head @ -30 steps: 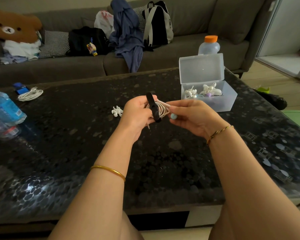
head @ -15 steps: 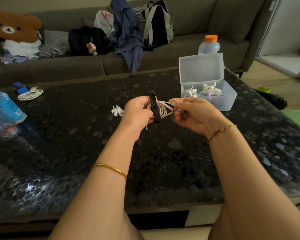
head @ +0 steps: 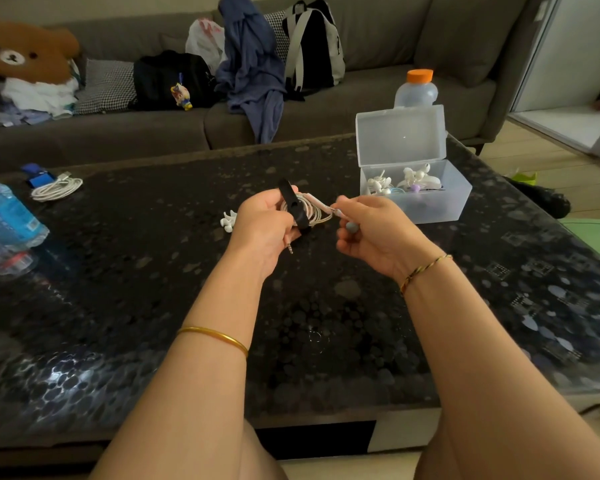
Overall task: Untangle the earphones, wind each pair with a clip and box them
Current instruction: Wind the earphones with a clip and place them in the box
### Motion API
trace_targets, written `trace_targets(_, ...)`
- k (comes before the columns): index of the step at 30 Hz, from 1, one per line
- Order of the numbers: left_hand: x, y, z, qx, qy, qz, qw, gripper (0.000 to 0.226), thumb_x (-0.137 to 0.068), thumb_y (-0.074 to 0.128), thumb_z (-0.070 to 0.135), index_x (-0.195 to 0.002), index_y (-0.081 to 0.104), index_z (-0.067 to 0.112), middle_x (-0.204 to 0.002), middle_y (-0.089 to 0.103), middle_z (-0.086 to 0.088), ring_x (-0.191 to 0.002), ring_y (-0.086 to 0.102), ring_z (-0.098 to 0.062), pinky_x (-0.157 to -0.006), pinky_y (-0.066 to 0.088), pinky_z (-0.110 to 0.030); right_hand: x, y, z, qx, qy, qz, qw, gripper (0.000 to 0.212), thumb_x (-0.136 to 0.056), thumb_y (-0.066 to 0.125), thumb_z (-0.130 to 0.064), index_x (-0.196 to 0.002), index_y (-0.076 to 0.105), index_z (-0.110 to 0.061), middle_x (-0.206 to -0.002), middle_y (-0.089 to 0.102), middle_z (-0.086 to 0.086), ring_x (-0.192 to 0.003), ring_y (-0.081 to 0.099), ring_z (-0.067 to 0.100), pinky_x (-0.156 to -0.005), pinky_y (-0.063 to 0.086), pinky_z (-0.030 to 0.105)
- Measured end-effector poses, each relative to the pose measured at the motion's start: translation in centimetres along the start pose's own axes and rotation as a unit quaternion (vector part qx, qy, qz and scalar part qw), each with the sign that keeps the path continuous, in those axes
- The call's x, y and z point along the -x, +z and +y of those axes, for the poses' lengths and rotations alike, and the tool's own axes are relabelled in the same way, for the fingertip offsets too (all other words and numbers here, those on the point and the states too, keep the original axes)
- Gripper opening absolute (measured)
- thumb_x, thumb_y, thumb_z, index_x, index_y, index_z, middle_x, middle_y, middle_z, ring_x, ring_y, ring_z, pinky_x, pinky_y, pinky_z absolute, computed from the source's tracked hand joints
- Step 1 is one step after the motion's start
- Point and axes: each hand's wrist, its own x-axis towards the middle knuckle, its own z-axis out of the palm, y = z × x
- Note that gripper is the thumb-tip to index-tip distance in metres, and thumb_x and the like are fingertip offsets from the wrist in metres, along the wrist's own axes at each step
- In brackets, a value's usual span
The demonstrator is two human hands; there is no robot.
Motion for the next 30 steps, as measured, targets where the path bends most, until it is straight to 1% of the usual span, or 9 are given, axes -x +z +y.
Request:
trace_targets(3,0.3,-0.3,0.1,-0.005,0.001,-0.011,1.0,0.058,-0.084,0.034,-0.024,-0.124,0.059,0.01,-0.114,0.065,-0.008,-0.105,0.064,-0.019,-0.091,0.054,-0.038,0.3,-0.1,0.1,0.048,-0.028,-0.041,0.998,0.008,-0.091,0.06,-0.014,-0.088,0.056,-0.008,-0.071,0.052,0.002,-0.06,0.05,0.008,-0.056,0.052,0.022)
trace_targets(6,0.6,-0.3,0.1,-0.012,0.016,-0.032,0.999,0.062,-0.08,0.034,-0.025,-0.124,0.057,0.011,-0.117,0.064,-0.008,-0.102,0.064,-0.018,-0.095,0.049,-0.047,0.4,0.2,0.3,0.049,-0.044,-0.022,0.998,0.006,-0.09,0.058,-0.004,-0.086,0.055,-0.006,-0.068,0.057,0.005,-0.054,0.056,0.007,-0.053,0.055,0.021)
trace_targets(12,0.8,-0.2,-0.1,-0.015,0.04,-0.079,0.996,0.061,-0.079,0.035,-0.028,-0.119,0.054,0.014,-0.116,0.063,-0.014,-0.109,0.062,-0.032,-0.095,0.048,-0.051,0.3,0.7,0.6,0.051,-0.069,0.01,0.996,0.013,-0.088,0.063,-0.009,-0.079,0.053,-0.008,-0.063,0.057,0.004,-0.045,0.051,0.004,-0.047,0.052,0.019)
trace_targets(16,0.8,0.0,-0.2,0.0,0.034,-0.094,0.995,0.065,-0.078,0.032,-0.031,-0.119,0.054,0.014,-0.119,0.061,-0.013,-0.106,0.064,-0.022,-0.091,0.053,-0.043,0.1,0.4,0.7,0.111,-0.078,0.031,0.99,0.013,-0.088,0.064,-0.012,-0.083,0.053,-0.008,-0.061,0.053,0.003,-0.047,0.043,0.008,-0.043,0.043,0.019)
trace_targets(20,0.5,-0.2,0.1,0.029,0.02,-0.053,0.998,0.061,-0.08,0.033,-0.028,-0.112,0.059,0.017,-0.113,0.063,-0.007,-0.095,0.066,-0.015,-0.086,0.057,-0.035,0.2,-0.3,0.2,0.044,-0.025,-0.027,0.998,0.009,-0.091,0.06,-0.015,-0.091,0.062,-0.006,-0.06,0.042,-0.001,-0.049,0.033,0.006,-0.046,0.03,0.019)
trace_targets(23,0.6,-0.1,0.2,0.016,0.011,-0.037,0.999,0.054,-0.084,0.036,-0.024,-0.108,0.059,0.019,-0.106,0.064,-0.001,-0.092,0.065,-0.012,-0.074,0.057,-0.024,0.0,-0.6,0.0,0.127,-0.032,0.004,0.991,0.012,-0.091,0.061,-0.019,-0.092,0.065,-0.009,-0.065,0.042,0.001,-0.054,0.037,0.008,-0.048,0.035,0.019)
trace_targets(25,0.5,0.1,0.0,-0.003,0.011,-0.024,1.0,0.053,-0.085,0.037,-0.023,-0.105,0.06,0.02,-0.104,0.064,0.0,-0.095,0.063,-0.012,-0.075,0.057,-0.025,-0.2,-0.7,-0.1,0.186,-0.068,0.051,0.979,0.014,-0.091,0.061,-0.02,-0.093,0.063,-0.006,-0.066,0.041,0.002,-0.057,0.039,0.009,-0.048,0.039,0.019)
trace_targets(27,0.3,0.2,0.0,-0.007,0.009,-0.012,1.0,0.051,-0.085,0.037,-0.022,-0.102,0.06,0.021,-0.099,0.064,0.003,-0.095,0.062,-0.012,-0.078,0.056,-0.027,-0.2,-0.8,-0.1,0.167,-0.083,0.068,0.98,0.014,-0.092,0.059,-0.02,-0.092,0.062,-0.006,-0.065,0.039,-0.001,-0.056,0.039,0.007,-0.046,0.043,0.017)
trace_targets(30,0.3,0.5,0.2,0.015,0.004,-0.001,1.0,0.053,-0.086,0.035,-0.022,-0.109,0.06,0.018,-0.094,0.064,0.004,-0.09,0.063,-0.011,-0.077,0.056,-0.025,0.1,-0.6,0.0,0.014,-0.032,0.057,0.998,0.015,-0.094,0.057,-0.019,-0.084,0.06,-0.009,-0.064,0.045,0.001,-0.051,0.045,0.006,-0.046,0.05,0.019)
